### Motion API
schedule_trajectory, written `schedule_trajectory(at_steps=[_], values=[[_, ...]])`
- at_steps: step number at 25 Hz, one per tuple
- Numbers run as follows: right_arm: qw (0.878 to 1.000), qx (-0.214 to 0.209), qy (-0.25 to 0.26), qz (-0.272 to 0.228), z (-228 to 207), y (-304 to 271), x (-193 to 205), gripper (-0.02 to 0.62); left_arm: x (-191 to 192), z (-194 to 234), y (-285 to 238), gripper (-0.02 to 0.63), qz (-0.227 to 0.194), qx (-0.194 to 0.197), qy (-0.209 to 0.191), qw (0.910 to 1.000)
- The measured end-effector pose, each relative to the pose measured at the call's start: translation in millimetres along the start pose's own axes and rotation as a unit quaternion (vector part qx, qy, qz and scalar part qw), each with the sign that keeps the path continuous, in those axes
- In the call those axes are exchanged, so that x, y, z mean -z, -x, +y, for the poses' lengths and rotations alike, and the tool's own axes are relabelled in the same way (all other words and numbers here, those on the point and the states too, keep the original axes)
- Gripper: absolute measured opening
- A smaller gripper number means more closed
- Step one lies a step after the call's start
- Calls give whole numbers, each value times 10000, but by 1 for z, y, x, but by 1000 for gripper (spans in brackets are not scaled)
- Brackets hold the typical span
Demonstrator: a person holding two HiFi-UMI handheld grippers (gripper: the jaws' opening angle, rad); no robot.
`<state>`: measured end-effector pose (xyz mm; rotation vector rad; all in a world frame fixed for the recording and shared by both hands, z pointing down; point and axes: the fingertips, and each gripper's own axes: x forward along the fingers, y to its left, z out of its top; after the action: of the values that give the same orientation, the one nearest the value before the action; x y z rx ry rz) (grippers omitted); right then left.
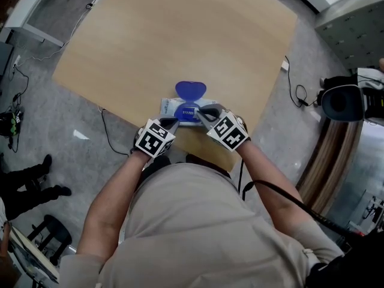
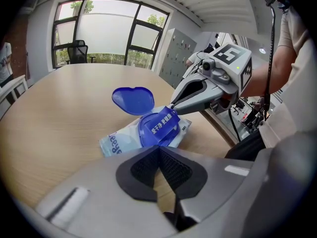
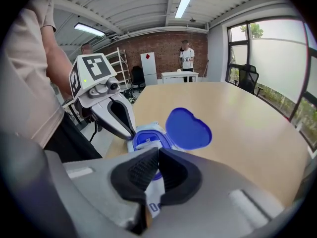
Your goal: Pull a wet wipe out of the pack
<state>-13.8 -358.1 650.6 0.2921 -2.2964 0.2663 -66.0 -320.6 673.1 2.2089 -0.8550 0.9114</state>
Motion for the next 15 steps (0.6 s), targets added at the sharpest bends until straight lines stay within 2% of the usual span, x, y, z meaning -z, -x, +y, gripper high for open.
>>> schedule_trajectory(at_steps=[15], values=[[9981, 455, -170, -388, 2, 34, -27, 3, 4, 3, 5, 6, 21, 68, -184, 9998]])
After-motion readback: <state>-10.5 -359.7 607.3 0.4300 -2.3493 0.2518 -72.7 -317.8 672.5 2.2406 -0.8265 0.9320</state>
